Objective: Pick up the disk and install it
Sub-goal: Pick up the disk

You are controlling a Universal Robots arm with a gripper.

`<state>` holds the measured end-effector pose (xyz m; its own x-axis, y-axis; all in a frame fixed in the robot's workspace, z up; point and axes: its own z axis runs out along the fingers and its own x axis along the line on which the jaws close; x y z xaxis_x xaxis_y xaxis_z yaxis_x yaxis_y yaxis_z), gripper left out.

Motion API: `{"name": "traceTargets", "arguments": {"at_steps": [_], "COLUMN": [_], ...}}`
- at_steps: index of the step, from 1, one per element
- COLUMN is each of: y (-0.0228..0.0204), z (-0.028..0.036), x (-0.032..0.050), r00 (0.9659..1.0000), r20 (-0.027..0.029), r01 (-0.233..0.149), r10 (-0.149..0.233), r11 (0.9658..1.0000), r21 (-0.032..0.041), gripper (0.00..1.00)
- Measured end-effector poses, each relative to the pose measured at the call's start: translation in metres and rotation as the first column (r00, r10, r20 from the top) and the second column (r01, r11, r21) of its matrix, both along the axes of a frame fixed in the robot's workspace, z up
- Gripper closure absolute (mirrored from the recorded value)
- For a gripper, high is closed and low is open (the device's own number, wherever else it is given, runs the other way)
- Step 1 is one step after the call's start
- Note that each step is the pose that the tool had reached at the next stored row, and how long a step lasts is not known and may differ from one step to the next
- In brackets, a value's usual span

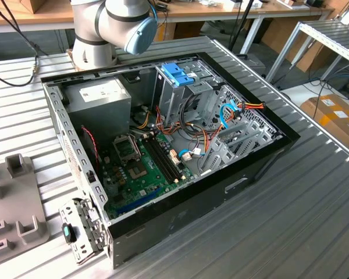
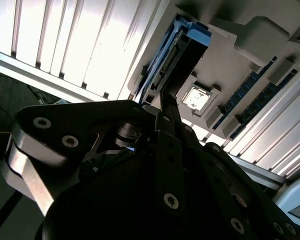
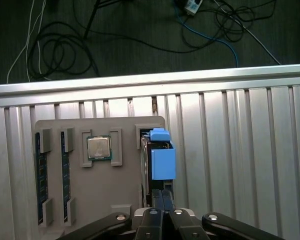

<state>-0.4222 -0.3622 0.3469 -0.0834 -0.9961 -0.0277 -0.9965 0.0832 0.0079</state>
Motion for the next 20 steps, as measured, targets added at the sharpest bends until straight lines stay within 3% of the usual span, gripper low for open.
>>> {"name": "traceTargets", "arguments": {"at_steps": [10,13,14,20], "y": [0.0,0.0,0.0,0.0], "z": [-0.0001,-0.0001,-0.0001,-0.0002], "x": [0.0,0.0,0.0,0.0], "r00": [1.0,1.0,1.0,1.0], "r20": [0.0,0.0,0.0,0.0], "r01": [0.0,0.0,0.0,0.0], "r10": [0.0,0.0,0.0,0.0], "r11": [1.0,1.0,1.0,1.0], "r21": [0.0,0.0,0.0,0.0], "gripper": [0.89,0.71,0.71,0.35]}}
